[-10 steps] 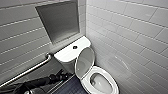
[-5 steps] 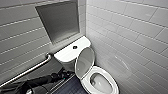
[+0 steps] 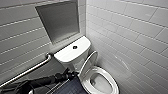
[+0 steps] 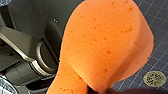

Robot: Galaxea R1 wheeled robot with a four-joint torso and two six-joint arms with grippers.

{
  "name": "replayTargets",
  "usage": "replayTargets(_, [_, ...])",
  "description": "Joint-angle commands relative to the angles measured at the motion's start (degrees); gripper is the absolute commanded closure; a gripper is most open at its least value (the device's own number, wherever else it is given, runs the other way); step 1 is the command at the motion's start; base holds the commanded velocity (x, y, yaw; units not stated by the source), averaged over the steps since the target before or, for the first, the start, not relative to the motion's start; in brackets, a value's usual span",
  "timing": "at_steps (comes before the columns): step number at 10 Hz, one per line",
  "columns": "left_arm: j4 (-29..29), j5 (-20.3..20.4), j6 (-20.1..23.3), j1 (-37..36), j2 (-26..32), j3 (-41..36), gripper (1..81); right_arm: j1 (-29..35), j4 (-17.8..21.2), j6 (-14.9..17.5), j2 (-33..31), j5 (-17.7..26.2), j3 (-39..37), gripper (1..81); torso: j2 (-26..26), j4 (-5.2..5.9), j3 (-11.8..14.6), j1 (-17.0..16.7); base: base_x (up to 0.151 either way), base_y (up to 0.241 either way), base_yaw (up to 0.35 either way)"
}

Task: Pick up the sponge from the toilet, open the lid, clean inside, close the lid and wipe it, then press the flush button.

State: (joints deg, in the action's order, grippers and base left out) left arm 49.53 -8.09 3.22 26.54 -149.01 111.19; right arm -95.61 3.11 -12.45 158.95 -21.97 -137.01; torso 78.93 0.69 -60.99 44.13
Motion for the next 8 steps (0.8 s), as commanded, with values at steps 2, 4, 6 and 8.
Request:
replayTargets(2, [-8.99,-7.36,0.74,1.61,1.69,-2.99,1.0,-1.57,-1.17,-0.03,-0.63,4.04,0.09,81.1,0.00,0.00,0.00,0.00,0.000,0.000,0.000])
replayTargets(4, [-18.66,-7.55,0.82,12.07,2.57,-2.82,1.0,-1.56,-1.26,0.58,-0.37,4.04,0.09,81.1,0.00,0.00,0.00,0.00,0.000,0.000,0.000])
replayTargets(6, [-27.53,-7.73,0.82,20.69,3.18,-2.21,1.0,-1.13,-1.53,0.59,0.07,4.65,0.61,81.1,0.00,0.00,0.00,0.00,0.000,0.000,0.000])
replayTargets(8, [-35.81,-7.11,0.82,30.79,3.54,-0.54,1.0,-1.39,-1.61,0.67,1.74,4.47,0.52,81.1,0.00,0.00,0.00,0.00,0.000,0.000,0.000])
